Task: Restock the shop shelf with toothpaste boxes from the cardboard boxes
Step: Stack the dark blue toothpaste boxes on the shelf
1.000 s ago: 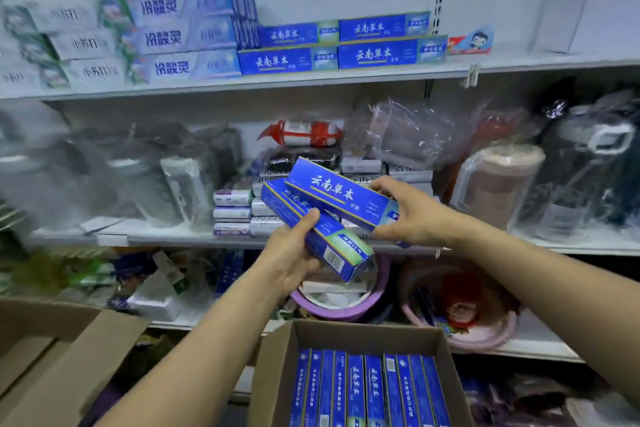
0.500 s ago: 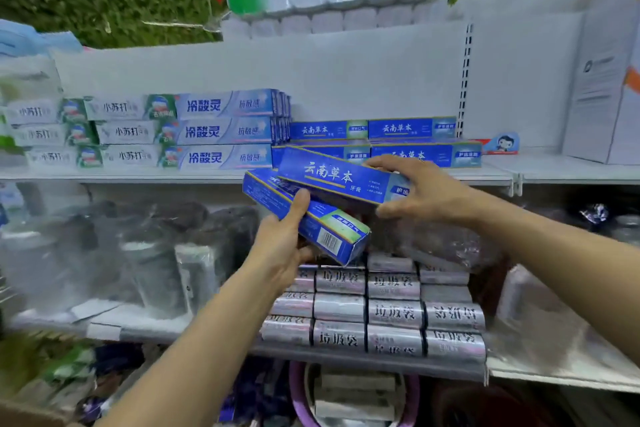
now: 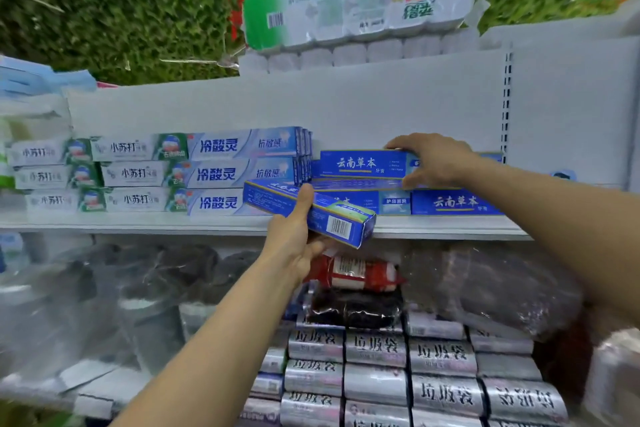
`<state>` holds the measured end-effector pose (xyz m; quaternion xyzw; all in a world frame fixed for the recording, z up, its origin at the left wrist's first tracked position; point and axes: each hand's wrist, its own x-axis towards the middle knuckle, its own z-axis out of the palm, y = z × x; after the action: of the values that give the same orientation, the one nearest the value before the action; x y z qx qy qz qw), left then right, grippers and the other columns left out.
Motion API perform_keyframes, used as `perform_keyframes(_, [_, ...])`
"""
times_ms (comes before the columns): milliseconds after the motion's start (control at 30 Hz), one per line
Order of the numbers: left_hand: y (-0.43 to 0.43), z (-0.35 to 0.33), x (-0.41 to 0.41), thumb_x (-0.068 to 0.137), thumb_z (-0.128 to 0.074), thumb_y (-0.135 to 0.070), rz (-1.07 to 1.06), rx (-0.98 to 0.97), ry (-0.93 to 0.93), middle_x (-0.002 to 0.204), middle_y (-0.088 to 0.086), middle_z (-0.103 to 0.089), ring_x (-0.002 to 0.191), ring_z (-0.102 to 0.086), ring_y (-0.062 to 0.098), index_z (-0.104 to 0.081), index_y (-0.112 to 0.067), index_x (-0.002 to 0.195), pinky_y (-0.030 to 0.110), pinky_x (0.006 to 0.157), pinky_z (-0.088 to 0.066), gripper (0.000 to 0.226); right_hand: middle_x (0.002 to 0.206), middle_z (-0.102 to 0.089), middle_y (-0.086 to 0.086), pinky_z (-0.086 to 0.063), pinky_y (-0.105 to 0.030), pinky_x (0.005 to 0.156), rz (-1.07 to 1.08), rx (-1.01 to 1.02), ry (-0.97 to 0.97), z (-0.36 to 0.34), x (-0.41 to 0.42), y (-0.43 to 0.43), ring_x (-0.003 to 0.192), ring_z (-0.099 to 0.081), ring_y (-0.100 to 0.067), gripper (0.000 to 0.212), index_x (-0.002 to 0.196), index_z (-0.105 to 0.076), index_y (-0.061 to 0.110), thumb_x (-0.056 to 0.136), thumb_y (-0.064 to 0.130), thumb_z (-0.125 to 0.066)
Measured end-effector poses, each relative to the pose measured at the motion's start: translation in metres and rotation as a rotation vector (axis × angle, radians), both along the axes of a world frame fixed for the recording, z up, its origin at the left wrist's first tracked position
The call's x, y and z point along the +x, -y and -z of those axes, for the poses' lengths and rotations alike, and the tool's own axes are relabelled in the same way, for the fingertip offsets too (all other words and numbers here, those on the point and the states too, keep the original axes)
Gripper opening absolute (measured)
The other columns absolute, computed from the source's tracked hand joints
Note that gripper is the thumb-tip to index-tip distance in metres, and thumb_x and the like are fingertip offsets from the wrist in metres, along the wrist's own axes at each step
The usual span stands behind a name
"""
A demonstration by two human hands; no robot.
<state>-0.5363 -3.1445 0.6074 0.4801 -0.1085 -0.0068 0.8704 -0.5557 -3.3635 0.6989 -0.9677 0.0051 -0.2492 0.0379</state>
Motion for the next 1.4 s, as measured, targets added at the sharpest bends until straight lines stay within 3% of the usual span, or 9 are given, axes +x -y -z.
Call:
perform_keyframes(267, [0.015, -0.009, 0.025, 0.092, -0.062, -0.03, -0.067, -0.087, 0.004, 0.089, 0.009, -0.07, 0.061, -0.072, 0.016, -0.049, -0.006, 0.123, 0.047, 0.056, -0.06, 0.042, 0.135, -0.053, -0.005, -0.042, -0.029, 0.086, -0.08, 0.087, -0.013, 0.007, 0.079, 0.011, 0.119, -0.051, -0.022, 0.043, 0.132, -0.055, 0.024, 0.09, 0.012, -0.056])
perform_keyframes(633, [0.029, 0.0, 0.046, 0.093, -0.06, -0.032, -0.083, -0.089, 0.028, 0.097, 0.008, -0.073, 0.074, -0.074, 0.018, -0.047, -0.011, 0.13, 0.044, 0.064, -0.061, 0.045, 0.139, -0.049, -0.007, -0.047, -0.033, 0.085, -0.052, 0.123, -0.07, 0.014, 0.131, 0.018, 0.12, -0.05, -0.024, 0.048, 0.143, -0.041, 0.027, 0.098, 0.014, -0.046])
perform_keyframes(800, [0.027, 0.0, 0.043, 0.092, -0.06, -0.031, -0.065, -0.114, 0.018, 0.099, 0.009, -0.072, 0.077, -0.074, 0.02, -0.05, -0.007, 0.126, 0.049, 0.072, -0.06, 0.043, 0.153, -0.03, -0.006, -0.036, -0.04, 0.108, -0.002, -0.121, -0.148, 0.008, 0.131, 0.021, 0.138, -0.029, -0.028, 0.054, 0.149, -0.029, 0.027, 0.098, 0.024, -0.047])
perform_keyframes(900, [0.028, 0.001, 0.039, 0.093, -0.061, -0.028, -0.07, -0.152, 0.033, 0.101, 0.01, -0.072, 0.077, -0.073, 0.02, -0.05, -0.008, 0.127, 0.05, 0.072, -0.06, 0.041, 0.157, -0.021, -0.006, -0.023, -0.045, 0.115, -0.072, -0.123, 0.061, 0.01, 0.118, 0.012, 0.144, -0.014, -0.029, 0.057, 0.149, -0.029, 0.022, 0.097, 0.034, -0.049])
perform_keyframes(967, [0.032, 0.003, 0.035, 0.092, -0.061, -0.025, -0.104, -0.169, 0.088, 0.106, 0.011, -0.071, 0.078, -0.073, 0.02, -0.049, -0.01, 0.129, 0.046, 0.067, -0.06, 0.041, 0.137, -0.052, -0.009, -0.036, -0.041, 0.106, -0.305, 0.093, 0.245, 0.014, 0.099, -0.003, 0.129, -0.041, -0.026, 0.039, 0.132, -0.054, 0.017, 0.096, 0.033, -0.052])
perform_keyframes(1067, [0.04, 0.006, 0.029, 0.091, -0.063, -0.023, -0.188, -0.177, 0.171, 0.12, 0.014, -0.066, 0.09, -0.072, 0.023, -0.045, -0.013, 0.132, 0.041, 0.066, -0.06, 0.045, 0.095, -0.071, -0.005, -0.05, -0.041, 0.086, -0.605, 0.362, 0.053, 0.018, 0.058, -0.029, 0.088, -0.063, -0.014, 0.027, 0.095, -0.071, 0.018, 0.09, 0.041, -0.059])
perform_keyframes(1167, [0.05, -0.003, 0.024, 0.092, -0.063, -0.025, -0.239, -0.221, 0.207, 0.121, 0.015, -0.065, 0.096, -0.07, 0.024, -0.044, -0.01, 0.131, 0.038, 0.066, -0.06, 0.046, 0.094, -0.072, 0.002, -0.054, -0.027, 0.078, -0.658, 0.378, -0.188, 0.021, 0.027, -0.037, 0.083, -0.067, -0.011, 0.028, 0.106, -0.067, 0.027, 0.082, 0.04, -0.071])
perform_keyframes(1267, [0.063, -0.016, 0.019, 0.092, -0.062, -0.024, -0.201, -0.199, 0.244, 0.119, 0.012, -0.065, 0.098, -0.069, 0.025, -0.045, -0.011, 0.13, 0.035, 0.066, -0.06, 0.044, 0.09, -0.07, -0.006, -0.057, -0.036, 0.072, -0.598, 0.4, -0.171, 0.018, 0.014, -0.026, 0.07, -0.065, -0.014, 0.034, 0.108, -0.062, 0.022, 0.077, 0.027, -0.076])
perform_keyframes(1400, [0.082, -0.029, 0.019, 0.096, -0.057, -0.032, -0.138, 0.136, 0.297, 0.119, 0.006, -0.064, 0.098, -0.066, 0.014, -0.051, -0.009, 0.122, 0.033, 0.08, -0.058, 0.036, 0.092, -0.066, -0.011, -0.058, -0.04, 0.063, -0.548, 0.428, -0.06, 0.01, 0.005, 0.018, 0.066, -0.062, -0.015, 0.039, 0.108, -0.059, 0.023, 0.075, 0.015, -0.076])
